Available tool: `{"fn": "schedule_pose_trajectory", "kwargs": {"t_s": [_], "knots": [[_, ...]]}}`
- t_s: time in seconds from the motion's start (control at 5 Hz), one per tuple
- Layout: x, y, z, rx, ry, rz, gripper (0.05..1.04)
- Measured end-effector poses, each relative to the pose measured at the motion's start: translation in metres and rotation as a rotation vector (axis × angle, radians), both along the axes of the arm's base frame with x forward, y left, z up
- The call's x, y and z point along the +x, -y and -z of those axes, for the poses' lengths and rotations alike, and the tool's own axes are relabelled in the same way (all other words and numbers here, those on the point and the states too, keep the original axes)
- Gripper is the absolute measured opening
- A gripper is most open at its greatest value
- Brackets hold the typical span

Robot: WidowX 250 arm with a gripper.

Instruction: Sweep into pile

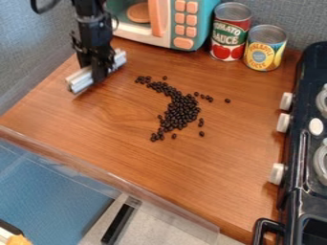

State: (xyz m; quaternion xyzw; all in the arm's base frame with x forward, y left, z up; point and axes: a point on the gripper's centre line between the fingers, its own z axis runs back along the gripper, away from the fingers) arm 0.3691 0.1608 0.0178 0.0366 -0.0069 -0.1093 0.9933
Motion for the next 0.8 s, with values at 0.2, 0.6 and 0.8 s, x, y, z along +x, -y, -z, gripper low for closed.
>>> {"fn": "schedule_pose_trajectory", "kwargs": {"t_s": [0.2,0.6,0.8], "knots": [[0.004,0.006,0.002,0.019,0.016,0.003,0.384],[0.012,0.032,0.007,0.019,0.03,0.019,0.384],[0.012,0.053,0.008,0.011,0.033,0.049,0.384]]}}
